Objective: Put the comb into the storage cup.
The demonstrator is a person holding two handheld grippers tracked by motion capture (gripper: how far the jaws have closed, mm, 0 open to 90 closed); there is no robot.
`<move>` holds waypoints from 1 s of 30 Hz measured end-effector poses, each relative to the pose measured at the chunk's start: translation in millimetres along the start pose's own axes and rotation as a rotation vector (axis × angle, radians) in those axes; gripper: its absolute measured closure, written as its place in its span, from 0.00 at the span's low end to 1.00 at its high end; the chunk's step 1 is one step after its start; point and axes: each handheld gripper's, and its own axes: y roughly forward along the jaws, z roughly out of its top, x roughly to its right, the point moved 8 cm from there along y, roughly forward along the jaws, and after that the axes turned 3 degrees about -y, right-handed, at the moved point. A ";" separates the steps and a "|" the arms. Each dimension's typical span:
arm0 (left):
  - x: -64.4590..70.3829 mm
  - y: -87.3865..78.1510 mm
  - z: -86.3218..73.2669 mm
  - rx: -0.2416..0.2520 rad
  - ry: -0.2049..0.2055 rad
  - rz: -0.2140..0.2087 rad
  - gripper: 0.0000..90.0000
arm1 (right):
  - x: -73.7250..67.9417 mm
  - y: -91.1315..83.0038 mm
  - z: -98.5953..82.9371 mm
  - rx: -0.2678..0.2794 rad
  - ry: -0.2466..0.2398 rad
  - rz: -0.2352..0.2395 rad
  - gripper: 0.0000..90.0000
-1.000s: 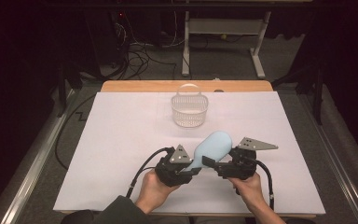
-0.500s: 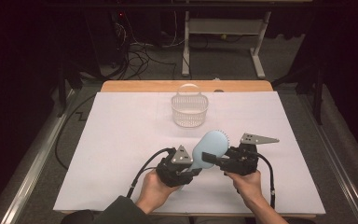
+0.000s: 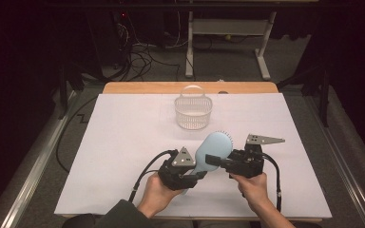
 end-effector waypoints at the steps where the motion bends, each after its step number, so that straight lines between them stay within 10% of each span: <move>1: -0.1 0.0 0.2 0.002 -0.001 0.002 0.63 | -0.6 0.3 -0.4 -0.004 0.003 0.002 0.60; 30: -16.7 -6.5 -8.4 -0.003 -0.061 0.024 0.29 | 1.2 -8.3 6.3 0.013 -0.006 -0.017 0.60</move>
